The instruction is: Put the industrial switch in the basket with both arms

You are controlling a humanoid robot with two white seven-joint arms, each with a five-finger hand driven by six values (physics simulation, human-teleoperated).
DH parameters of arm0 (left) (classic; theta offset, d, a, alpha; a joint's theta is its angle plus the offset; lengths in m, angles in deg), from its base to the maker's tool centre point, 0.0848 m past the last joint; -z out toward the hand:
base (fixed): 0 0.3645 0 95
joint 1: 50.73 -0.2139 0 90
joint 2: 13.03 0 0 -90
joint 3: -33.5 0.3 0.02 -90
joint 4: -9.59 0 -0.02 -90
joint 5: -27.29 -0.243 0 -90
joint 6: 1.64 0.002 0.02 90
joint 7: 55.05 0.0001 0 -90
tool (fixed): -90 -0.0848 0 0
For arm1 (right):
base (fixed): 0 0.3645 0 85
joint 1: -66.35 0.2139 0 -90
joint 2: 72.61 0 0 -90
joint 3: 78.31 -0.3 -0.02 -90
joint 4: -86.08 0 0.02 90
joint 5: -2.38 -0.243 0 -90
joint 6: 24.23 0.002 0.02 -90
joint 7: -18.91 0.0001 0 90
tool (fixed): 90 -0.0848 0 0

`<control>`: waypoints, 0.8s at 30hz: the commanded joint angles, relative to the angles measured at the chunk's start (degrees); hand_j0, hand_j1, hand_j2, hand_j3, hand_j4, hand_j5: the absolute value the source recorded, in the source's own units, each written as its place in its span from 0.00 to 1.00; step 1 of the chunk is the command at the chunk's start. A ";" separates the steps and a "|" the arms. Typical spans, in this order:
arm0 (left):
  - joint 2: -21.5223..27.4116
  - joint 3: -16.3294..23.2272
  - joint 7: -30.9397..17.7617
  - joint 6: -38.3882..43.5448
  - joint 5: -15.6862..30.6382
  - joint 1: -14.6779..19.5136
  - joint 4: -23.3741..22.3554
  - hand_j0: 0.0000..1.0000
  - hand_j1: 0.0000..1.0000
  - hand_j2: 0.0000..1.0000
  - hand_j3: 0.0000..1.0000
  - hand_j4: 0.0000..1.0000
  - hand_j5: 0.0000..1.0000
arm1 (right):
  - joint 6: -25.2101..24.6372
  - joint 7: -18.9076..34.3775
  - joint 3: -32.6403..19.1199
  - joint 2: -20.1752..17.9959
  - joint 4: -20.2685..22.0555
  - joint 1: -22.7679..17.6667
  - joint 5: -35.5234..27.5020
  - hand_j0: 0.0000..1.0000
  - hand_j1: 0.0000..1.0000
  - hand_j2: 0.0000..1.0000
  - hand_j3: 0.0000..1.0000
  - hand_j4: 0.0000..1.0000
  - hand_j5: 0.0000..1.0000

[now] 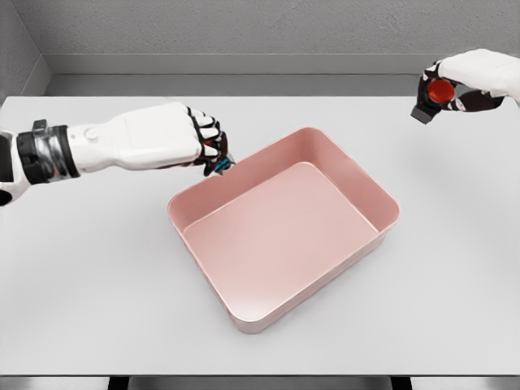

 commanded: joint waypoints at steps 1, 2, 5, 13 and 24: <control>-2.08 1.33 0.08 0.17 0.56 0.00 0.13 0.29 0.29 0.29 0.29 0.29 0.29 | 1.20 -0.07 -2.14 -1.03 2.75 -0.18 -0.06 0.46 0.46 0.46 0.46 0.46 0.46; -2.52 2.47 0.08 0.17 0.56 0.09 0.21 0.29 0.29 0.29 0.29 0.29 0.29 | 1.55 -0.07 -3.11 -1.03 3.89 -1.14 -0.06 0.46 0.46 0.46 0.46 0.46 0.46; -3.05 6.51 0.08 0.17 0.47 1.40 0.13 0.30 0.30 0.30 0.30 0.30 0.30 | 1.64 -0.07 -3.37 -1.11 6.97 -2.11 -0.06 0.46 0.46 0.46 0.46 0.46 0.46; -4.19 8.80 -0.45 0.17 -3.39 1.85 0.04 0.35 0.35 0.35 0.35 0.35 0.35 | 8.49 -0.07 -3.20 -0.85 9.70 -2.90 -0.24 0.46 0.46 0.46 0.46 0.46 0.46; -4.45 11.35 -1.33 0.17 -9.55 3.52 0.13 0.83 0.83 0.83 0.83 0.83 0.83 | 25.02 -0.07 -2.93 -0.06 9.70 -4.40 -0.24 0.46 0.46 0.46 0.46 0.46 0.46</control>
